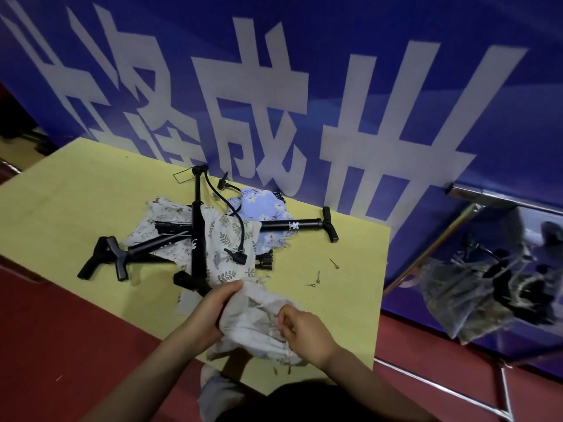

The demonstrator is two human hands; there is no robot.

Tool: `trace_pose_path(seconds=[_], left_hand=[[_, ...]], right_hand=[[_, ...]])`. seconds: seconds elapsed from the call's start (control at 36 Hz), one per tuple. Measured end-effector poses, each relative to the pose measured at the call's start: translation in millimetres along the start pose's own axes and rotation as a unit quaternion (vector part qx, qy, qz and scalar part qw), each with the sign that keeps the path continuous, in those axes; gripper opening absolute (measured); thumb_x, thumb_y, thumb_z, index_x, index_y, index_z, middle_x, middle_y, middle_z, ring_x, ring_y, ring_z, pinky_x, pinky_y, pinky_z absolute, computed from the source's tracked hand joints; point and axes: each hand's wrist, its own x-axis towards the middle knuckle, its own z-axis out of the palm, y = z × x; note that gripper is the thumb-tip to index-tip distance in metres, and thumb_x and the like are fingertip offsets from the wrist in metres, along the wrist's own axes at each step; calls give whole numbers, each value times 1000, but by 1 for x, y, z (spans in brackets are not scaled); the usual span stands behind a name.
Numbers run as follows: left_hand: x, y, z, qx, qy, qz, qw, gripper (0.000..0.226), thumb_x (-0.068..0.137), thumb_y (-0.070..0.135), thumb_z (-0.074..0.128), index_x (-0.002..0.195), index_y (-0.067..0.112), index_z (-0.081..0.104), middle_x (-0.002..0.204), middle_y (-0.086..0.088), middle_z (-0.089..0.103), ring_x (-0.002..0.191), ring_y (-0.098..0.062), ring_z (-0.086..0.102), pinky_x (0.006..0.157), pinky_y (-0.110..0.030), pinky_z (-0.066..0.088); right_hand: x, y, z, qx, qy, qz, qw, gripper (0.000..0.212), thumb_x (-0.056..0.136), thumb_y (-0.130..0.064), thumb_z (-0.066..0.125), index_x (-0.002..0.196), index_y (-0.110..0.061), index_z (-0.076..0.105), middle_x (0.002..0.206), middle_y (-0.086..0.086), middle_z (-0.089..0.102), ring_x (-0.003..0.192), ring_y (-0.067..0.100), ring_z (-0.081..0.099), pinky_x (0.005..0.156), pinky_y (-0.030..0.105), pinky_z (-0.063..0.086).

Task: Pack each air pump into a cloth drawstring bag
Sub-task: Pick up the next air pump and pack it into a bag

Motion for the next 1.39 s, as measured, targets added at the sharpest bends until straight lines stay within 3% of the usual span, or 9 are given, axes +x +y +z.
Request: trace_pose_path(seconds=[0.19, 0.33, 0.53, 0.72, 0.89, 1.06, 1.14, 1.25, 1.39], left_hand=[[1, 0, 7, 23, -10, 16, 1000, 47, 86, 27, 49, 122, 0, 60, 121, -23, 64, 113, -32, 62, 91, -36, 50], [0, 0, 10, 39, -25, 8, 999, 39, 96, 24, 39, 119, 3, 63, 116, -19, 68, 106, -27, 67, 77, -29, 56], [1, 7, 8, 55, 12, 9, 998, 39, 100, 24, 36, 120, 3, 63, 117, -19, 68, 105, -29, 66, 86, -36, 50], [4, 23, 1, -13, 38, 36, 999, 36, 99, 25, 42, 103, 0, 68, 98, -20, 71, 89, -26, 69, 79, -35, 50], [11, 27, -5, -18, 57, 40, 997, 35, 100, 27, 45, 102, 0, 68, 98, -17, 72, 89, -25, 69, 77, -35, 53], [23, 13, -6, 145, 82, -11, 986, 30, 100, 15, 45, 114, -4, 64, 106, -23, 68, 91, -28, 65, 68, -30, 54], [31, 10, -12, 231, 106, -32, 967, 23, 98, 14, 50, 105, 1, 67, 98, -20, 68, 90, -32, 64, 83, -39, 54], [29, 23, -20, 307, 136, 54, 940, 15, 97, 23, 52, 91, 28, 65, 96, -6, 64, 96, -28, 62, 95, -49, 50], [21, 56, -38, 265, 186, 156, 933, 17, 96, 21, 52, 98, 30, 66, 102, 1, 65, 95, -19, 64, 94, -41, 52]], right_hand=[[-7, 6, -11, -43, -33, 42, 998, 57, 88, -17, 56, 143, -22, 39, 119, 5, 64, 107, 27, 59, 82, 30, 44], [-11, 10, -21, -49, 12, 41, 998, 49, 87, -18, 59, 135, -13, 49, 135, 5, 57, 122, 23, 52, 88, 22, 37], [-5, 10, -36, -79, 78, 24, 994, 25, 96, -17, 44, 89, -4, 64, 88, 15, 65, 83, 30, 58, 67, 35, 32], [-6, 2, -46, -17, 89, -20, 996, 52, 100, -32, 46, 52, -26, 25, 48, 1, 31, 45, 14, 31, 53, 35, 23], [-6, -11, -51, 211, 77, -4, 974, 48, 100, -24, 51, 57, -20, 29, 52, -4, 26, 46, 3, 29, 57, 23, 31], [-4, 4, -41, 224, 5, 103, 969, 37, 99, -33, 49, 67, -16, 40, 59, -9, 36, 54, 5, 33, 57, 22, 27], [-1, 6, -32, 205, -1, 127, 971, 30, 98, -25, 48, 69, -21, 48, 64, -7, 47, 57, 6, 40, 62, 29, 33], [9, 1, -30, 202, 50, 150, 967, 19, 97, -20, 50, 83, -19, 63, 82, -9, 63, 72, 2, 55, 64, 15, 39], [31, -11, -32, 172, 101, 144, 969, 20, 98, -18, 49, 82, -17, 61, 72, -10, 58, 64, 4, 53, 57, 16, 38]])
